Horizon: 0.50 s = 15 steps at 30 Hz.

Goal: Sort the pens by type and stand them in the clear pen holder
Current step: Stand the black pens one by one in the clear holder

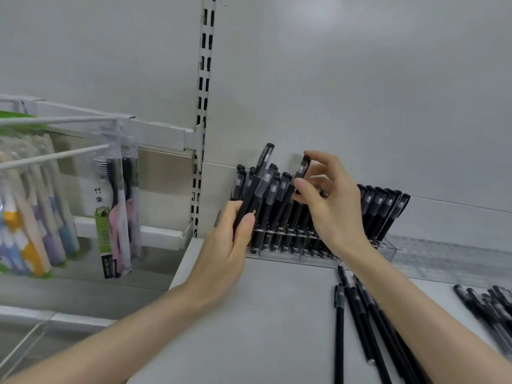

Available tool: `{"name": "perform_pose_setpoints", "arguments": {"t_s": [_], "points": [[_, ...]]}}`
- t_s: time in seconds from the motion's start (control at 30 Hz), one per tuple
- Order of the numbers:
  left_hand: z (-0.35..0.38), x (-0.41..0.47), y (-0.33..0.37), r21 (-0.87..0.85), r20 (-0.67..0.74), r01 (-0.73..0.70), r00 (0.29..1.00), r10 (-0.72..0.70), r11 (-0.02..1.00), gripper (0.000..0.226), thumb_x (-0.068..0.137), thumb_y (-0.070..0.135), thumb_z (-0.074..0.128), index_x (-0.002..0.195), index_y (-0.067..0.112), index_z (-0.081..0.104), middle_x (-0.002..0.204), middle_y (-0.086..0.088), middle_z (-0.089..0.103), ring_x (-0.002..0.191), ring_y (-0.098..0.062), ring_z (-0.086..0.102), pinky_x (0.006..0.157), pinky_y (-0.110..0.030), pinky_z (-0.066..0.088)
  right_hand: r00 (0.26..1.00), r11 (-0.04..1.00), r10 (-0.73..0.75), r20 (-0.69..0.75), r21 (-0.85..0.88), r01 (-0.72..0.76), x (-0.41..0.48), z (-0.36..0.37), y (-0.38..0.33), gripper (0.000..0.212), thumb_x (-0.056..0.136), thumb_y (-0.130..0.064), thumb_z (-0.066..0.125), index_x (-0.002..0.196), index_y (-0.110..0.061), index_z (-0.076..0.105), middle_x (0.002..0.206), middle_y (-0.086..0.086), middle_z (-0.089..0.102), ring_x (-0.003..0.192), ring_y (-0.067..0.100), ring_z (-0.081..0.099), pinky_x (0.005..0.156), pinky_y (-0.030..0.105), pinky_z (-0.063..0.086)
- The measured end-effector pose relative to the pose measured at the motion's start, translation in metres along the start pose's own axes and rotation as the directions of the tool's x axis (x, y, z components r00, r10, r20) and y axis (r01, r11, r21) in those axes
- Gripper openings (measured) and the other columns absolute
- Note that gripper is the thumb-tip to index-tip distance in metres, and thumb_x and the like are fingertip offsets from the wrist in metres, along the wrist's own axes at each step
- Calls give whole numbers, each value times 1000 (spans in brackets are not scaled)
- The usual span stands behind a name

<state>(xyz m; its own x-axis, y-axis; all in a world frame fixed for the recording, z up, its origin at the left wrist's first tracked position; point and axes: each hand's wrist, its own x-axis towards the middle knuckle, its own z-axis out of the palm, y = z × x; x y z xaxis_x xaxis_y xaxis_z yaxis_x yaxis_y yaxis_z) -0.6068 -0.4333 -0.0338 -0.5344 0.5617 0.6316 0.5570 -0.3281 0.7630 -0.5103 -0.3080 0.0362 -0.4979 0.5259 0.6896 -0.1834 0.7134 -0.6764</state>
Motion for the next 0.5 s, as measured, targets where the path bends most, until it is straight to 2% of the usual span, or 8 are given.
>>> {"name": "perform_pose_setpoints", "arguments": {"t_s": [0.1,0.23,0.37,0.5], "points": [[-3,-1,0,-4,-53,24,998,-24,1000,16,100,30,35,94,23,48,57,10,35,52,-9,31,49,-27,28,999,998,1,49,-66,2,1,0,3,39,85,-4,67,109,-31,53,88,-5,61,81,15,65,77,27,56],[-5,-3,-1,56,-57,44,998,-41,997,25,96,40,35,94,19,49,59,2,36,53,-15,32,50,-36,27,991,987,-3,130,-160,24,0,-4,7,33,85,-7,69,103,-32,57,82,-3,66,81,12,67,80,30,55],[-5,-4,-1,108,-39,28,999,-24,994,23,97,40,36,95,21,47,61,-7,36,53,-20,31,50,-42,27,981,974,5,192,-225,39,-1,-4,10,29,87,-6,67,110,-23,62,79,0,68,79,14,68,80,36,56],[-4,-7,3,88,28,18,999,-20,996,16,101,27,36,95,16,46,59,-1,35,53,-18,30,51,-41,25,985,954,-12,175,-294,64,-6,-10,4,28,88,-19,67,116,-23,62,77,-1,68,72,13,67,78,36,56]]}}
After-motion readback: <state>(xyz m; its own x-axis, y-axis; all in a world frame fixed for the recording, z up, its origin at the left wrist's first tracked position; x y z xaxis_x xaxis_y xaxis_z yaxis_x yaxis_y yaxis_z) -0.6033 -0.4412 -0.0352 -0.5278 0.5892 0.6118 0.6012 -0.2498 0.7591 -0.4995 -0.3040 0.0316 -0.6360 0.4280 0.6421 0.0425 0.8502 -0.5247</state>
